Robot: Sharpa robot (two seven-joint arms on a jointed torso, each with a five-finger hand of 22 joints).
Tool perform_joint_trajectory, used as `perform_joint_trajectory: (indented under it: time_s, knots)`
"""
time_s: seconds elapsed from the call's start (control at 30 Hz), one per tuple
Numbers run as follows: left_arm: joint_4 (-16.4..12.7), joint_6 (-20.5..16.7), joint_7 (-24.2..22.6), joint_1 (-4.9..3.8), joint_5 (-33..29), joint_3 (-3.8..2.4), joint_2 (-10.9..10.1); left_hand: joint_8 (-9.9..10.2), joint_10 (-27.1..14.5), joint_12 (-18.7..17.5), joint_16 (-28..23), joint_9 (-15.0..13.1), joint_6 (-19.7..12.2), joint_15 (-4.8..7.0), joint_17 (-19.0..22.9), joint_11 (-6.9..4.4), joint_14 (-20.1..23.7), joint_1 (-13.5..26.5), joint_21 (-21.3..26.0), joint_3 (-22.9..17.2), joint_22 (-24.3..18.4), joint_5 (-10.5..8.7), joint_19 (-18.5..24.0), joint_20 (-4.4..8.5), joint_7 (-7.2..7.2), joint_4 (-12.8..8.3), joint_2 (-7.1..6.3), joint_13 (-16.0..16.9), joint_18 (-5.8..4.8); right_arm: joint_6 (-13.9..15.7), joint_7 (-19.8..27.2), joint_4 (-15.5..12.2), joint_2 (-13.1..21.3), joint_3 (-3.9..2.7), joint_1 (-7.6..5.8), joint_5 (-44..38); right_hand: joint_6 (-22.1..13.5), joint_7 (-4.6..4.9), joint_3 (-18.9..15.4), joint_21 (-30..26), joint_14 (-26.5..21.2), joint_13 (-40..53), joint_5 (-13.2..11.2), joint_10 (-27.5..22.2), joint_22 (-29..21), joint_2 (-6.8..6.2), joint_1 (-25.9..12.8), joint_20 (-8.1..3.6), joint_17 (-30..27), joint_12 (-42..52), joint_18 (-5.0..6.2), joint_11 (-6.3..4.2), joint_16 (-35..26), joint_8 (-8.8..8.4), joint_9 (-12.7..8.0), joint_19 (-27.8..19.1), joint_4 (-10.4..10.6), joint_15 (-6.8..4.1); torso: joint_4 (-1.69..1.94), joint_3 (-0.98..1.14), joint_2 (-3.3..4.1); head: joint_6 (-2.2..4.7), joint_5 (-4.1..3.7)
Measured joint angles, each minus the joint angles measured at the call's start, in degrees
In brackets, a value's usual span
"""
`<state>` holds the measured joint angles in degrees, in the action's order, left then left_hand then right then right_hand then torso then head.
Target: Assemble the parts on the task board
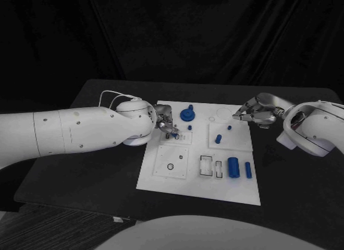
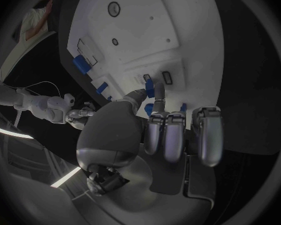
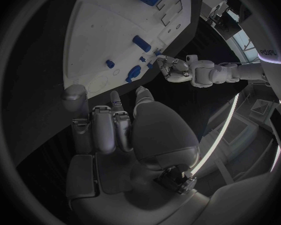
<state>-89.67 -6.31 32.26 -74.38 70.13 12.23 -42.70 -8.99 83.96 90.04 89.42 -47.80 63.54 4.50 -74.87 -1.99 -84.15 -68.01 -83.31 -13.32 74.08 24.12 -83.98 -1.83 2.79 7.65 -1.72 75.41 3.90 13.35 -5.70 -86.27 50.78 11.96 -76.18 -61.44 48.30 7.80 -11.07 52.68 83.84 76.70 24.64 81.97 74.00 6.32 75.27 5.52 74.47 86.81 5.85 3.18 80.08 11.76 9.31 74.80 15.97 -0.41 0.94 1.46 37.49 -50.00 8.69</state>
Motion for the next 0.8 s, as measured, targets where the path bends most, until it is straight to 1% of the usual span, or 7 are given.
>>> perform_joint_trajectory:
  time_s: [0.37,0.53,0.57,0.7,0.73,0.77,0.8]
  knots:
    - [-0.5,0.1,0.0,0.05,0.3,0.00,-0.2,0.0,0.0,0.0,0.0,0.0,0.0,0.00,0.0,0.00,0.0,0.0,0.0,0.0,0.0,0.00,0.0,0.00,0.00,0.0,0.01,0.0,0.00,0.0,0.0,0.1,0.0,0.00,0.05,0.0,0.0,0.00,0.0,0.0,0.0,0.0,0.0,0.0,0.0,0.00,0.0,-0.10,0.0,0.0,0.01,0.00,0.0,0.00,0.0,-0.1,0.0,0.00,0.04,-0.01,0.03,0.00,0.07]
    - [-0.4,0.1,0.0,0.06,0.4,0.00,-0.2,0.0,0.0,0.0,0.0,0.0,0.0,0.00,0.0,0.00,0.0,0.4,0.0,0.0,0.0,0.00,0.0,0.00,0.00,0.0,0.37,0.0,0.00,0.0,0.0,0.1,0.0,0.00,0.05,0.0,0.0,0.00,0.0,0.0,0.0,0.0,0.0,0.0,0.0,0.00,0.0,-0.10,0.0,0.0,0.00,0.00,0.0,0.00,0.0,-0.1,0.0,0.00,0.05,-0.01,0.02,0.00,0.09]
    - [-0.4,0.1,0.0,0.07,0.4,0.00,-0.2,0.0,0.0,0.0,0.0,0.0,0.0,0.00,0.0,0.00,0.0,0.4,0.0,0.0,0.0,0.00,0.0,0.00,0.00,0.0,0.37,0.0,0.00,0.0,0.0,0.1,0.0,0.00,0.05,0.0,0.0,0.00,0.0,0.0,0.0,0.0,0.9,0.0,0.0,0.00,0.0,-0.10,0.0,0.0,0.00,0.00,0.0,0.00,0.0,-0.1,0.0,0.00,0.04,-0.01,0.02,0.00,0.10]
    - [-0.1,0.2,0.0,0.08,0.4,0.00,0.0,0.0,0.0,0.0,0.0,0.0,0.0,0.00,0.0,0.00,0.0,0.4,0.0,0.0,0.0,0.00,0.0,0.00,0.00,0.0,0.36,0.0,0.00,0.0,0.0,0.1,0.0,0.00,0.05,0.0,0.0,0.00,0.0,-0.8,0.0,0.0,0.9,0.0,0.0,0.00,0.0,-0.10,0.0,0.0,0.00,0.00,-0.5,0.00,0.0,-0.1,0.0,0.00,0.04,-0.01,0.02,0.00,0.10]
    - [-0.1,0.2,0.0,0.09,0.4,0.00,0.0,0.0,0.0,0.0,0.0,-0.1,0.0,0.00,0.0,0.00,0.0,1.1,0.0,-0.1,0.0,0.00,0.0,0.00,-0.02,0.1,-0.33,0.0,0.00,0.0,0.0,0.1,0.0,0.00,0.06,0.0,0.0,0.00,0.0,-0.8,0.0,0.0,0.9,0.0,0.0,0.00,0.0,-0.10,0.0,0.0,0.00,0.00,-0.7,0.00,0.0,-0.1,0.0,0.00,0.04,-0.01,0.02,0.00,0.11]
    - [-0.1,0.2,0.0,0.09,0.4,0.00,0.1,0.0,0.0,0.0,0.0,-0.3,0.0,0.00,0.0,0.00,0.0,1.2,0.0,-2.3,0.0,-0.30,0.0,0.00,-0.02,0.1,-0.46,0.0,0.00,0.0,0.0,0.1,0.0,0.00,0.06,0.0,0.0,0.00,0.0,-0.8,0.0,0.0,0.9,0.0,0.0,0.00,0.0,-0.10,0.0,0.0,0.01,0.00,-0.7,0.00,0.0,-0.1,0.0,0.00,0.04,-0.01,0.02,0.00,0.12]
    - [0.0,0.2,0.0,0.10,0.4,0.00,0.1,0.0,0.0,0.0,0.0,-0.3,0.0,0.00,0.0,0.00,0.0,1.2,0.0,-2.6,0.0,-0.91,0.0,0.00,-0.02,0.4,-0.46,0.0,0.00,0.0,0.0,0.1,0.0,0.00,0.06,0.0,0.0,0.00,0.0,-0.8,0.0,0.0,0.9,0.0,0.0,0.00,0.0,-0.10,0.0,0.0,0.00,0.00,-0.7,0.00,0.0,-0.1,0.0,0.00,0.03,0.00,0.02,0.00,0.13]
